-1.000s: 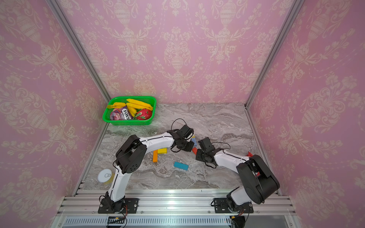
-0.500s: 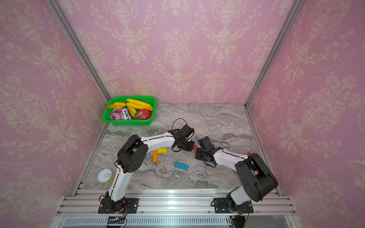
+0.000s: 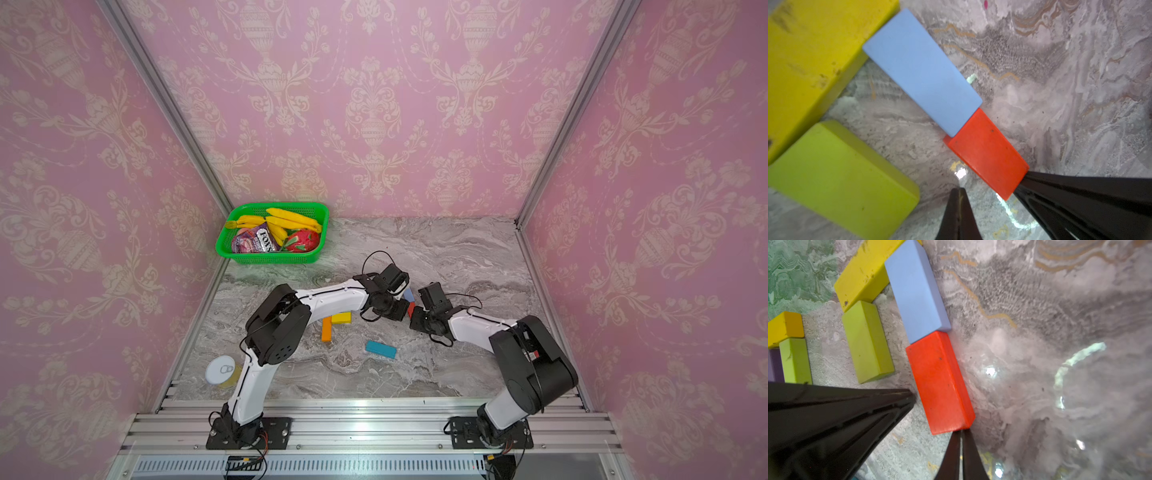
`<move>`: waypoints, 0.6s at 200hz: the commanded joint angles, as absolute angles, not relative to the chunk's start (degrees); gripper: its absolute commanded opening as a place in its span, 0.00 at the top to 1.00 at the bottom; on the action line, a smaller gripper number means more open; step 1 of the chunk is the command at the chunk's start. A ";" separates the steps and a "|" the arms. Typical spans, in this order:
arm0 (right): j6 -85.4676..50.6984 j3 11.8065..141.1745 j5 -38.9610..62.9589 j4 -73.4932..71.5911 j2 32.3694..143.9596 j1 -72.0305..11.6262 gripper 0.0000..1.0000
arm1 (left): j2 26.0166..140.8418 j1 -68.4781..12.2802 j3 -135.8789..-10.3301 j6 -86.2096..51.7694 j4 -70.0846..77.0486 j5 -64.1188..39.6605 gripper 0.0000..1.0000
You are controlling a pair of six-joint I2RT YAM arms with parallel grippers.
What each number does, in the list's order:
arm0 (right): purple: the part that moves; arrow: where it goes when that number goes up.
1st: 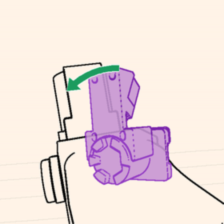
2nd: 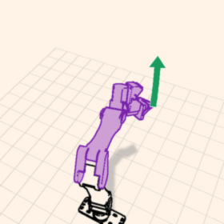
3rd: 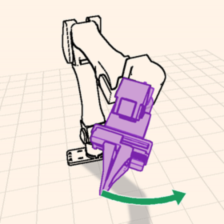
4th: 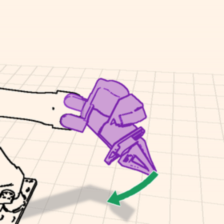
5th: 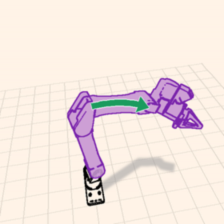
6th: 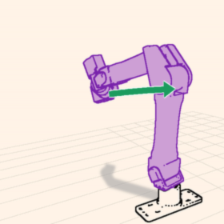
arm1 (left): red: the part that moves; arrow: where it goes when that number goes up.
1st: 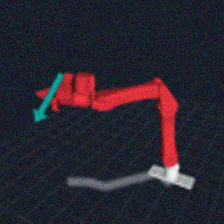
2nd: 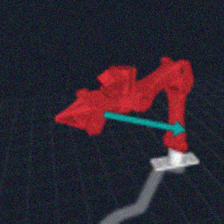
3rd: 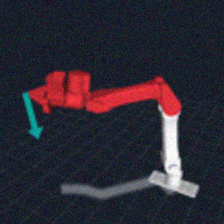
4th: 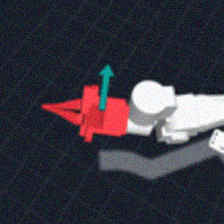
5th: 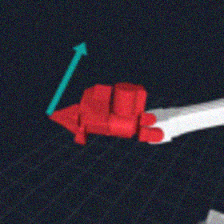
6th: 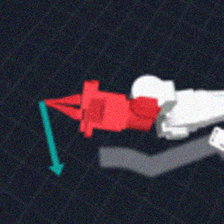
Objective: Assemble the letter p with building blocks
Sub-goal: Assemble the building block at the center of the board.
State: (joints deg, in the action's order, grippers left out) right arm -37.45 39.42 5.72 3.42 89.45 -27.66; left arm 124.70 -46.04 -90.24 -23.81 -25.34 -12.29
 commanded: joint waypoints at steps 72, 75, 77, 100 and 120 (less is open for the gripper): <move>-34.75 37.37 0.81 14.30 84.95 -25.36 0.91 | 116.07 -47.02 -85.18 -23.23 -28.07 -7.86 1.00; -34.74 37.29 0.35 14.61 84.30 -25.33 0.91 | 115.49 -47.02 -84.79 -23.33 -27.84 -7.40 1.00; -34.72 37.27 0.11 14.84 83.92 -25.32 0.90 | 115.12 -47.02 -84.52 -23.43 -27.57 -7.17 1.00; -33.49 38.61 -3.53 17.20 82.36 -24.97 0.80 | 112.03 -46.93 -82.59 -23.71 -26.28 -5.99 1.00; -29.90 41.97 -3.31 18.66 85.43 -24.11 0.80 | 110.65 -46.93 -82.12 -24.00 -25.98 -5.10 1.00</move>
State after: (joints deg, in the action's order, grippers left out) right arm -33.98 38.79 -0.36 14.22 83.42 -25.08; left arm 113.71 -46.70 -83.20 -23.86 -26.85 -8.14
